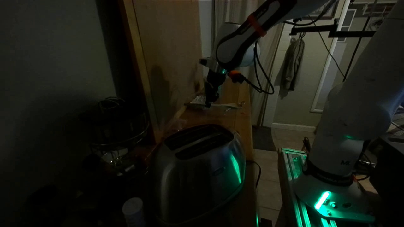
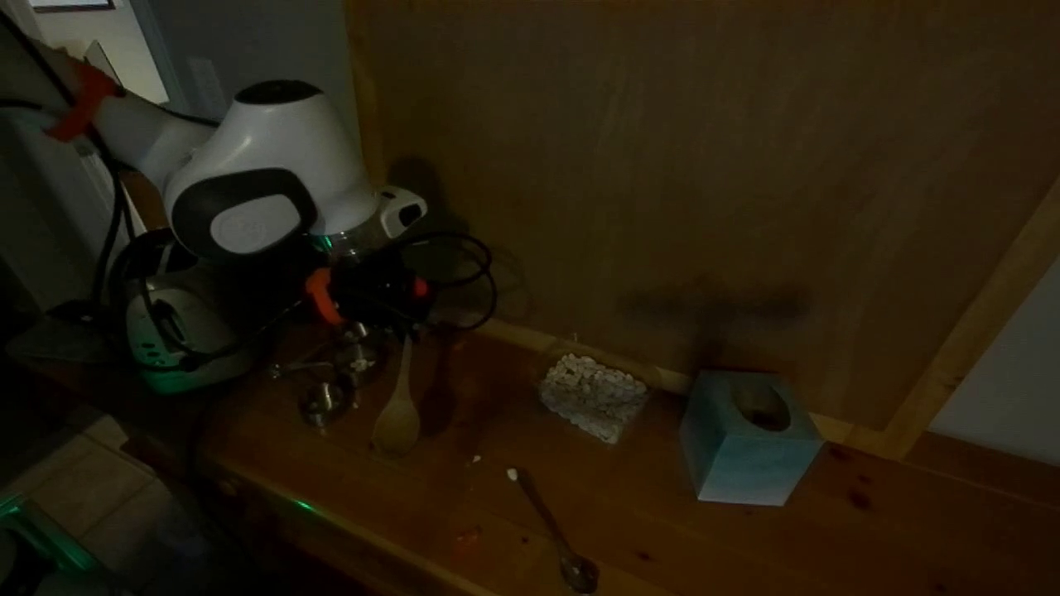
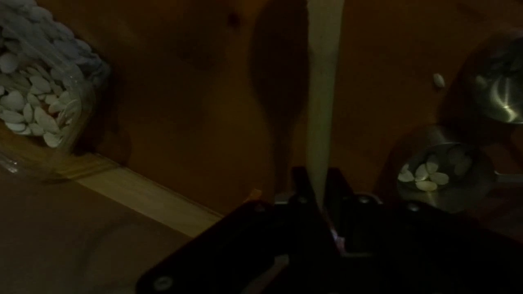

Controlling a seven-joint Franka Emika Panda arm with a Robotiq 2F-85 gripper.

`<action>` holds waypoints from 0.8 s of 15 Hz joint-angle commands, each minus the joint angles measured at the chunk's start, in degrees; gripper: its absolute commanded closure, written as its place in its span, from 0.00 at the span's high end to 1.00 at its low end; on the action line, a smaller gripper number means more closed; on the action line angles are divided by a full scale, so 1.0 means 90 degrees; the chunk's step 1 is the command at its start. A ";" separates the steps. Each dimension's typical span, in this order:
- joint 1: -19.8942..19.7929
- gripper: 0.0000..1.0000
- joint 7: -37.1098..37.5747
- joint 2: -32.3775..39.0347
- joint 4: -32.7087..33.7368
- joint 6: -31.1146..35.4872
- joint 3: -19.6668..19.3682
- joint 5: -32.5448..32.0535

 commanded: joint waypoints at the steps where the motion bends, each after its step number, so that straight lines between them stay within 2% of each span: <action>1: 0.0340 0.06 0.0240 0.0533 0.0190 0.0042 -0.0334 -0.0095; 12: 0.0309 0.06 0.0570 0.1618 0.0467 0.0413 -0.0453 -0.0163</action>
